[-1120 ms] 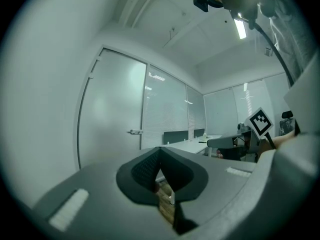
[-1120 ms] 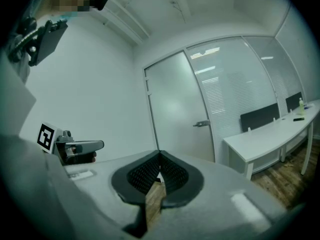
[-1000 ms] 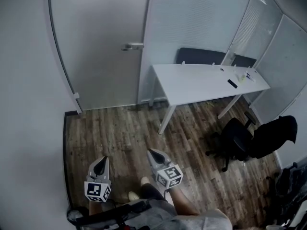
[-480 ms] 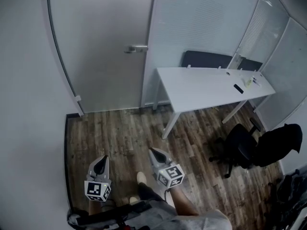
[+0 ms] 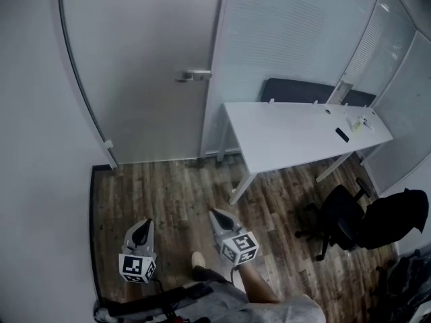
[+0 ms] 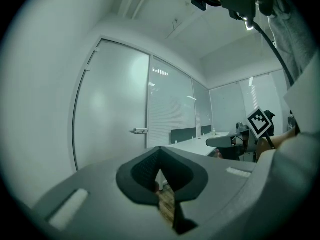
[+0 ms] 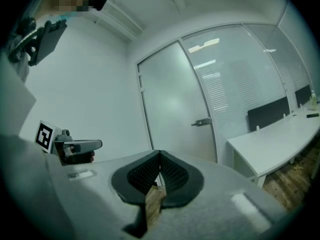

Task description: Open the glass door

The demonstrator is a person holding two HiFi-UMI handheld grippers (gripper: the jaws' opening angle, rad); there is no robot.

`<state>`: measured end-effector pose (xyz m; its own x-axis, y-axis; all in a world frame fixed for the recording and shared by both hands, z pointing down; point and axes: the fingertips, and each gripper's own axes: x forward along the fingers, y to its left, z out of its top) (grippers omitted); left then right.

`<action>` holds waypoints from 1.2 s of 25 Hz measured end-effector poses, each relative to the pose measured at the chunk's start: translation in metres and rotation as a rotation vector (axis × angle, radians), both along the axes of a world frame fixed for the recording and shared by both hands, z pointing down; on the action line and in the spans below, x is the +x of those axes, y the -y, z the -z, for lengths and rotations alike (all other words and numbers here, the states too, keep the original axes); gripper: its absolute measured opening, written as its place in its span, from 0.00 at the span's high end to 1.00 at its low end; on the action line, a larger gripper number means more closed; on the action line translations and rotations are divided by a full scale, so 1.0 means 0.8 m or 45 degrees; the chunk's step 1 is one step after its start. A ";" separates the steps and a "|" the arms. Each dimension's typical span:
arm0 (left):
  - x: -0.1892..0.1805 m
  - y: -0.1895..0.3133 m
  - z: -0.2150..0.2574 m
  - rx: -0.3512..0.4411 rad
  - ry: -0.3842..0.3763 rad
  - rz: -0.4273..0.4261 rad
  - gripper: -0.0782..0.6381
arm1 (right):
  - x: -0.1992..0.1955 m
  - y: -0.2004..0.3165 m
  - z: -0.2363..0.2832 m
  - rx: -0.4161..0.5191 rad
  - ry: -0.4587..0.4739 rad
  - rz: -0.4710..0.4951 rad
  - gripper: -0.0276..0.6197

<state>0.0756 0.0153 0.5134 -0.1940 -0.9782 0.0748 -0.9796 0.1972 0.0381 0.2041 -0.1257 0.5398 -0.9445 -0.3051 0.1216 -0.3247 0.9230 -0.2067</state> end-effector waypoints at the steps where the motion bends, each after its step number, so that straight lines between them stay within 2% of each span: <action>1: -0.002 0.008 0.002 0.000 -0.002 0.002 0.89 | -0.002 0.009 -0.001 -0.002 -0.001 0.003 0.95; 8: -0.020 0.071 -0.004 -0.019 0.035 -0.006 0.89 | -0.026 0.072 -0.005 -0.002 -0.004 0.017 0.95; 16: -0.036 0.125 0.002 0.018 0.037 0.023 0.89 | -0.045 0.122 -0.009 0.008 -0.003 0.051 0.95; 25: -0.054 0.175 0.004 0.011 0.031 -0.004 0.89 | -0.057 0.169 -0.012 -0.005 0.012 0.010 0.95; 30: -0.078 0.202 0.000 0.006 0.034 -0.024 0.89 | -0.074 0.197 -0.013 -0.011 0.009 -0.023 0.95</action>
<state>0.0130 -0.1464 0.5134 -0.1774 -0.9820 0.0652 -0.9838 0.1786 0.0126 0.1447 -0.2832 0.5498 -0.9396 -0.3213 0.1179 -0.3401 0.9149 -0.2172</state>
